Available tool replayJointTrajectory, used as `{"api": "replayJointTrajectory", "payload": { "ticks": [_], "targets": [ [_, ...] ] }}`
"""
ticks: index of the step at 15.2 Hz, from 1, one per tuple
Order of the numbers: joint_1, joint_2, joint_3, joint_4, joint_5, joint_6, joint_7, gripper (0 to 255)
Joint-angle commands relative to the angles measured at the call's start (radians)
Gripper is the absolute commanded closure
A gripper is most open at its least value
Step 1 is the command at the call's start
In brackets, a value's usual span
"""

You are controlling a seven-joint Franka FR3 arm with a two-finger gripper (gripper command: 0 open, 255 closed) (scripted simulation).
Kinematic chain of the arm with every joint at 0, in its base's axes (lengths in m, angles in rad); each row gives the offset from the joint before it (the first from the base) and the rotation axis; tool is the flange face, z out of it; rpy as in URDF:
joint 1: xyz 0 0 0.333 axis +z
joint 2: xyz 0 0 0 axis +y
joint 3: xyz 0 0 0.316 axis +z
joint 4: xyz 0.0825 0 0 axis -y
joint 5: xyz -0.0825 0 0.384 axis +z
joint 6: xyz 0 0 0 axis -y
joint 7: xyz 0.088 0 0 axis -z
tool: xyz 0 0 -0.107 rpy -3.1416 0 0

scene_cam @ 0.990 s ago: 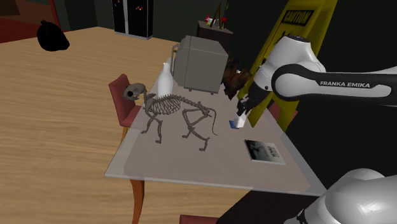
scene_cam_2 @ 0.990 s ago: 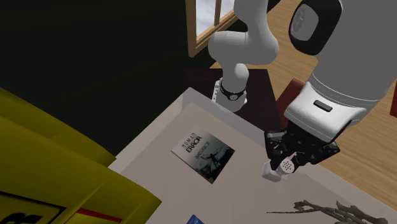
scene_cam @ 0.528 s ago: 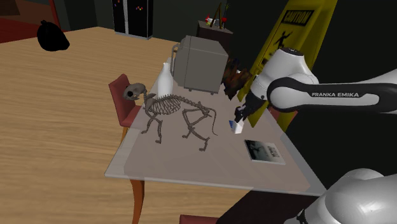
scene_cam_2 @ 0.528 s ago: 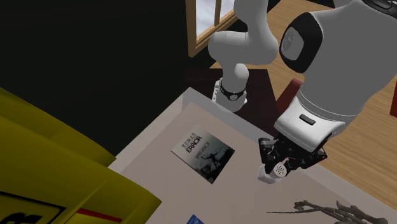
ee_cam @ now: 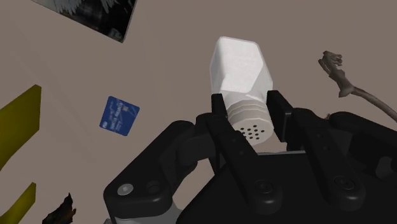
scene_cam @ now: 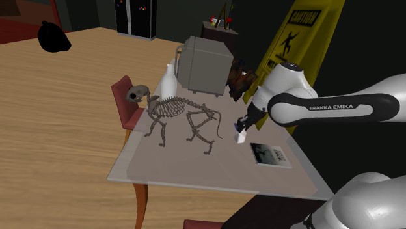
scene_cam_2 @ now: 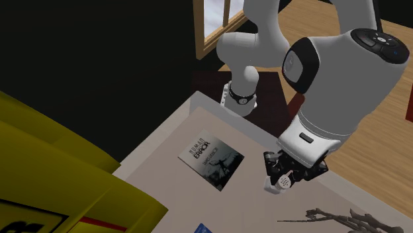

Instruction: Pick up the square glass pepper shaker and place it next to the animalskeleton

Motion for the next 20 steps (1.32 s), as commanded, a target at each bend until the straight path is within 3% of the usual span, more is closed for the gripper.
{"api": "replayJointTrajectory", "payload": {
  "ticks": [1, 12, 19, 20],
  "targets": [
    [-0.002, 0.014, 0.004, -0.019, -0.002, 0.034, 0.004, 255],
    [-0.022, 0.111, 0.035, -0.101, -0.025, 0.212, 0.036, 255],
    [-0.021, 0.111, 0.035, -0.101, -0.025, 0.212, 0.036, 255],
    [-0.021, 0.111, 0.035, -0.101, -0.025, 0.212, 0.036, 0]
  ]
}}
